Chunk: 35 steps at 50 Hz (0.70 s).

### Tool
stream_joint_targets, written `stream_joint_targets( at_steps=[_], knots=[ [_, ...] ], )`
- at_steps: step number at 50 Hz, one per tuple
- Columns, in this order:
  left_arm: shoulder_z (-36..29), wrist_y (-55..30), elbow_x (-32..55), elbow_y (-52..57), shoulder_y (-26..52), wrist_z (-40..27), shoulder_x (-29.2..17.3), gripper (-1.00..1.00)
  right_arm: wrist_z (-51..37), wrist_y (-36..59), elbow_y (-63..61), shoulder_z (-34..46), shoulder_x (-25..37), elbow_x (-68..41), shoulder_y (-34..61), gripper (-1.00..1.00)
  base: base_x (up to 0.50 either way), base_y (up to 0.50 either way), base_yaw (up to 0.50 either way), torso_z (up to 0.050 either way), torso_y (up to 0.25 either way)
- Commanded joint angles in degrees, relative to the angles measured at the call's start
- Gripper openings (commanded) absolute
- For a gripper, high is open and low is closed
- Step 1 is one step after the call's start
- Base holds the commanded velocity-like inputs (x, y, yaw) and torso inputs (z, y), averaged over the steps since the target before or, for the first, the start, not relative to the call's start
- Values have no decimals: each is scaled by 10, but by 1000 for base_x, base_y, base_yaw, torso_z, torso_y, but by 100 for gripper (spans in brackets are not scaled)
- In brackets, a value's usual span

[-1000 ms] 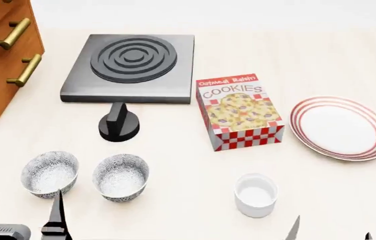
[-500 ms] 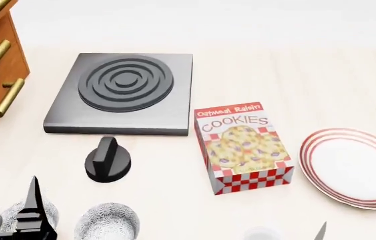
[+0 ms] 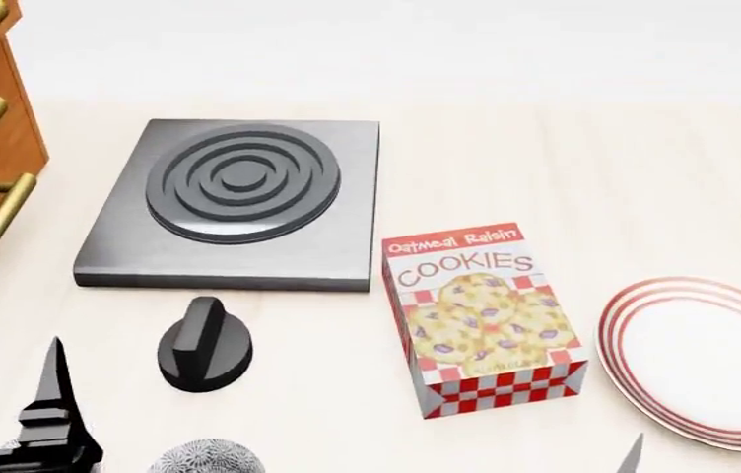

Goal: Pick the akita bowl from table center and place it on the plate.

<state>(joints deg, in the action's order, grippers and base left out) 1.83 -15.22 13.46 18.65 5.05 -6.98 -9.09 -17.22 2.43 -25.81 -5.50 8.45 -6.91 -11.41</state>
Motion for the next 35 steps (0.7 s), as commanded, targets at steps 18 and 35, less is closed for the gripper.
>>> stream_joint_targets(
  at_steps=[18,35],
  knots=[
    [18,-29,10,18,18,-30,-27,100,81,210,-23,110,30,-107,154,100,0,0,0,0,0],
    [113,-12,24,-37,61,-62,-64,100,212,352,187,210,-21,-207,375,100,0,0,0,0,0]
  ],
)
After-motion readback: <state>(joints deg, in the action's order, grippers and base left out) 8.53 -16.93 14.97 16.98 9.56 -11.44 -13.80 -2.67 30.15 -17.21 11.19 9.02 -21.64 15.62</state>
